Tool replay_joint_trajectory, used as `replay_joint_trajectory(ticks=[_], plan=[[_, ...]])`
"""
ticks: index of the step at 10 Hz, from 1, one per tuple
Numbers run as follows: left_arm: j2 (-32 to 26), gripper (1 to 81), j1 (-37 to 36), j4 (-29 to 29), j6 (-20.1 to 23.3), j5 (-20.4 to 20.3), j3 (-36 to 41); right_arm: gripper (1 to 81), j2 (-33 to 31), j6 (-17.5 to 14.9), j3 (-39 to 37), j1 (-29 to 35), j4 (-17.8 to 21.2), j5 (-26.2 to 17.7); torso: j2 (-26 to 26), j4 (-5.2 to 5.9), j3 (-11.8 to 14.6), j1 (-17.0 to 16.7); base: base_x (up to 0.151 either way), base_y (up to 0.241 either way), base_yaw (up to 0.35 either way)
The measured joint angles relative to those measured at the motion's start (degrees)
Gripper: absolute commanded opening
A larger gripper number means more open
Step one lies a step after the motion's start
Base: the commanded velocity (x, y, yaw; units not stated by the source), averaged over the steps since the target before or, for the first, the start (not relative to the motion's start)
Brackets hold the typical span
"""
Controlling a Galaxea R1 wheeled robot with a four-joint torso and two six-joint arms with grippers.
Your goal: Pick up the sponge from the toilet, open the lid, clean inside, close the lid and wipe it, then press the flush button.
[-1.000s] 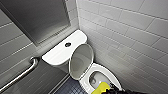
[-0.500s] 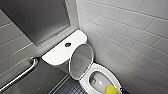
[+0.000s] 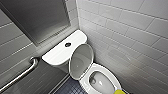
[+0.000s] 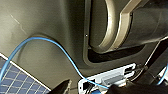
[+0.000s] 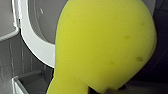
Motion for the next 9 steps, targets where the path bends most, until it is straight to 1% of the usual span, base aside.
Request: replay_joint_trajectory(ticks=[2,3,5,7,9], plan=[[-0.6,81.1,-1.9,-0.1,0.0,0.2,0.4,1.0,0.4,0.0,-0.6,-3.1,-0.6,0.0,0.0,0.0,0.0,0.0,0.0,0.0,0.0],[-1.0,81.1,-3.3,-0.1,0.0,0.1,0.5,1.0,0.5,0.0,-1.8,-4.7,-1.0,0.1,0.0,0.0,0.0,0.0,0.0,0.0,0.0],[-2.3,81.1,-3.9,-0.1,0.0,0.3,1.5,1.0,0.9,-0.1,-4.2,-8.7,-1.9,0.4,0.0,0.0,0.0,0.0,0.0,0.0,0.0],[-4.4,81.1,-3.7,-0.1,0.0,1.0,5.2,1.0,1.2,-0.1,-6.5,-12.9,-2.4,-0.1,0.0,0.0,0.0,0.0,0.0,0.0,0.0],[-6.5,81.1,-4.0,-0.2,0.0,1.1,11.1,1.0,3.1,-0.3,-8.9,-15.2,-3.9,0.1,0.0,0.0,0.0,0.0,0.0,0.0,0.0]])
